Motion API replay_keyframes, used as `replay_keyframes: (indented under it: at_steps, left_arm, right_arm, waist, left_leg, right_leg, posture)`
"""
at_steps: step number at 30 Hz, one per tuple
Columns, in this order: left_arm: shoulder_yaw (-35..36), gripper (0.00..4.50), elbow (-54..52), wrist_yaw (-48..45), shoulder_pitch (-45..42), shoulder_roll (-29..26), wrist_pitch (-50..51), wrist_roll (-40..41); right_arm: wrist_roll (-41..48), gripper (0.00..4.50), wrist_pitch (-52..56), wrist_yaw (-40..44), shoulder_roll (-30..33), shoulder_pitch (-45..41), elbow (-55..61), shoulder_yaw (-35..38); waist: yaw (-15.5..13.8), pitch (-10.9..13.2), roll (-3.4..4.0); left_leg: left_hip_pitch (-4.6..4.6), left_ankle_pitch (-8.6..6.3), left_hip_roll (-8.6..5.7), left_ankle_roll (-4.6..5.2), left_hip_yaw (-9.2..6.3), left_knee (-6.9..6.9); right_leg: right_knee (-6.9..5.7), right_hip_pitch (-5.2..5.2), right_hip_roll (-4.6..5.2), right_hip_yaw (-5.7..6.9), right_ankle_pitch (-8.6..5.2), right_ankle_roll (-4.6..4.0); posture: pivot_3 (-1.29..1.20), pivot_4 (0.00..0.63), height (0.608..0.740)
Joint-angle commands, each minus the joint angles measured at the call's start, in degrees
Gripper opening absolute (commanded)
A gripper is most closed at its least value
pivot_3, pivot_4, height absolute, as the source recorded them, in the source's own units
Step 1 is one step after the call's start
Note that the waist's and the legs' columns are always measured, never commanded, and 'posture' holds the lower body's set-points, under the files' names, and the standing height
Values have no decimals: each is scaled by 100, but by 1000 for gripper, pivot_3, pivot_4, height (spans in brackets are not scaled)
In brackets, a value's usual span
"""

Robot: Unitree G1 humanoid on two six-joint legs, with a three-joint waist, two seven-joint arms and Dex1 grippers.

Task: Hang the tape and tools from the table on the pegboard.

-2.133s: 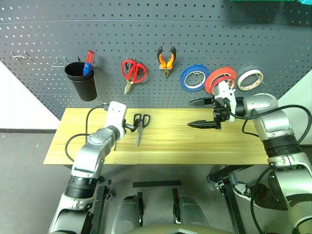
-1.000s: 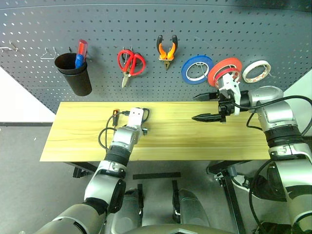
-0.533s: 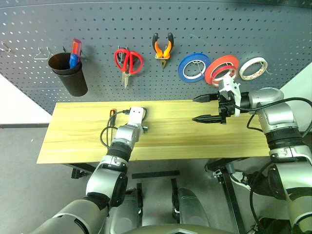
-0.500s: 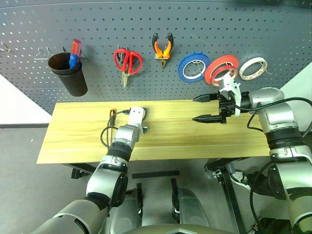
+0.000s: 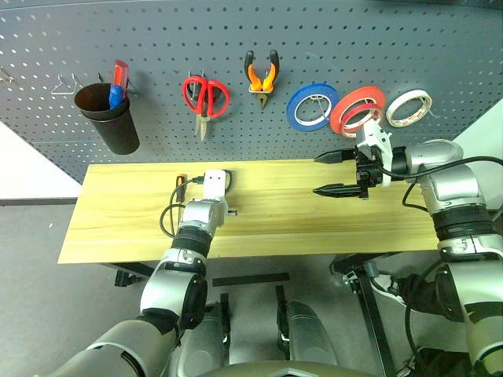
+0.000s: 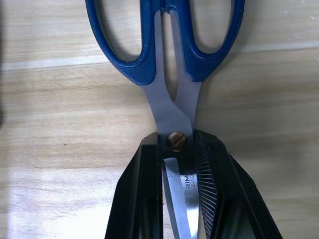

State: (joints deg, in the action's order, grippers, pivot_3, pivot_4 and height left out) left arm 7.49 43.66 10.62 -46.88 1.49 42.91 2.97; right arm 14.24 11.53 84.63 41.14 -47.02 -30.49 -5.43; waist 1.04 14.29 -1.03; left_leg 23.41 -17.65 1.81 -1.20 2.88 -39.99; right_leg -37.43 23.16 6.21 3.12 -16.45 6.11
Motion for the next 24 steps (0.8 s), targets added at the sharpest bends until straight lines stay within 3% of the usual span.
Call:
replay_keyframes:
  at_steps: [1,6,11,18,24]
  left_arm:
    - [-158,533,-482,-318,221,-93,293,27]
    - [-919,533,-2402,-1168,1056,-497,862,-41]
    - [-1328,533,-4609,-2064,2342,-1388,270,-10]
    - [-1150,533,-6330,-3075,3385,-2326,-57,350]
    - [-833,533,-7118,-3532,4098,-2817,-1109,434]
  right_arm:
    - [18,4500,-75,52,134,-26,143,135]
    - [30,4500,-114,71,166,-73,99,168]
    - [240,4500,121,45,142,-131,229,317]
    - [357,4500,244,67,99,-121,305,403]
    - [596,4500,395,28,-19,-245,387,527]
  waist:
    - [8,5,0]
    - [9,14,6]
    - [-2,16,9]
    - [-37,16,11]
    - [-38,13,14]
  left_leg:
    - [0,0,0,0,0,0]
    - [1,1,0,-3,2,8]
    - [3,2,6,-6,1,11]
    - [4,2,-5,-7,-4,5]
    - [7,1,-5,-5,-6,10]
  right_leg:
    - [0,0,0,1,0,0]
    - [7,4,0,2,0,0]
    - [12,5,3,3,0,0]
    - [21,-9,30,11,1,0]
    - [23,-6,31,15,1,0]
  posture:
    - [-75,278,732]
    - [-62,261,732]
    - [-47,248,732]
    - [-20,226,732]
    - [-2,192,732]
